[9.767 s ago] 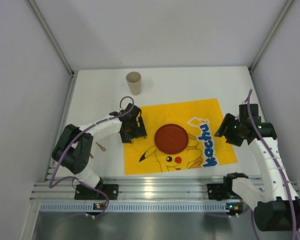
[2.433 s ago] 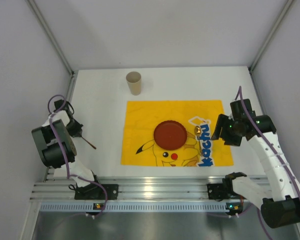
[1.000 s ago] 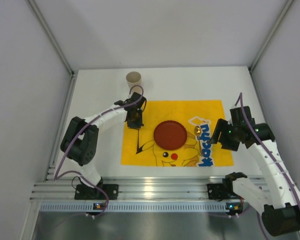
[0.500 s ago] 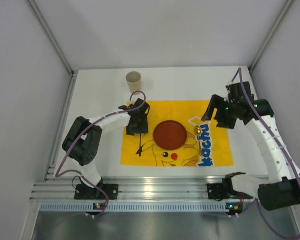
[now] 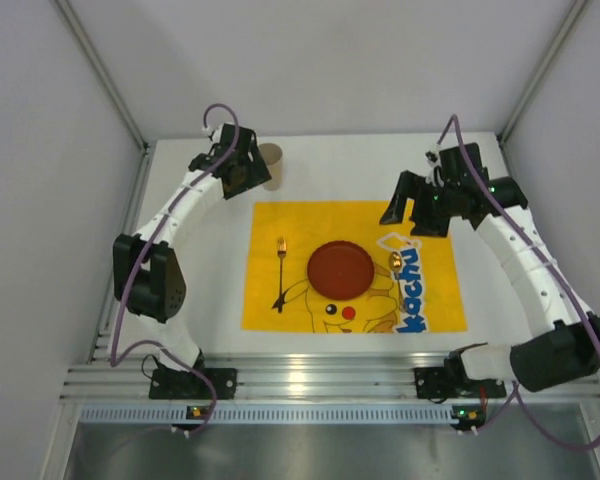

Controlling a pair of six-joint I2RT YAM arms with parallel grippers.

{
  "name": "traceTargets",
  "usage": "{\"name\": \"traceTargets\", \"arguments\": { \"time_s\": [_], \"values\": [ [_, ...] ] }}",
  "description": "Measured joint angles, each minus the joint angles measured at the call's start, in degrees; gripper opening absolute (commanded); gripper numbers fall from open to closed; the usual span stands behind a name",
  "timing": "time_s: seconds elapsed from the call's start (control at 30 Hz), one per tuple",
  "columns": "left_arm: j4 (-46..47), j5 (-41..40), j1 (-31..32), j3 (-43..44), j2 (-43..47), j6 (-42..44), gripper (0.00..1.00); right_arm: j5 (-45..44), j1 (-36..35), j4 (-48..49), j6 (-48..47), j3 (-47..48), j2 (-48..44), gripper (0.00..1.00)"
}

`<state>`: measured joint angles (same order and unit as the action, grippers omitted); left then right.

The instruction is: Set the dinner table for one person

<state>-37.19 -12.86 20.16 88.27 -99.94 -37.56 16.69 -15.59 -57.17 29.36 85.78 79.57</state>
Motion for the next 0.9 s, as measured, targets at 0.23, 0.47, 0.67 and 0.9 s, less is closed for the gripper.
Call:
{"name": "traceTargets", "arguments": {
  "time_s": [0.23, 0.47, 0.67, 0.9],
  "values": [
    [-0.4, -1.7, -3.3, 15.1, -11.9, -1.7, 0.76, -3.0, 0.0, -4.0, -0.1, -20.8, -19.6, 0.86],
    [-2.1, -1.7, -3.1, 25.6, -22.3, -3.1, 0.73, -7.6, 0.0, -10.3, 0.3, -25.3, -29.5, 0.88],
    [-3.6, -2.6, -3.7, 30.0, -26.2, -3.8, 0.65, -12.0, 0.0, -12.2, 0.1, -23.8, -29.2, 0.89],
    [-4.2, -2.6, -5.2, 30.1, -27.4, -3.9, 0.17, -13.8, 0.0, -12.7, -0.6, -23.7, -28.0, 0.89]
  ]
}}
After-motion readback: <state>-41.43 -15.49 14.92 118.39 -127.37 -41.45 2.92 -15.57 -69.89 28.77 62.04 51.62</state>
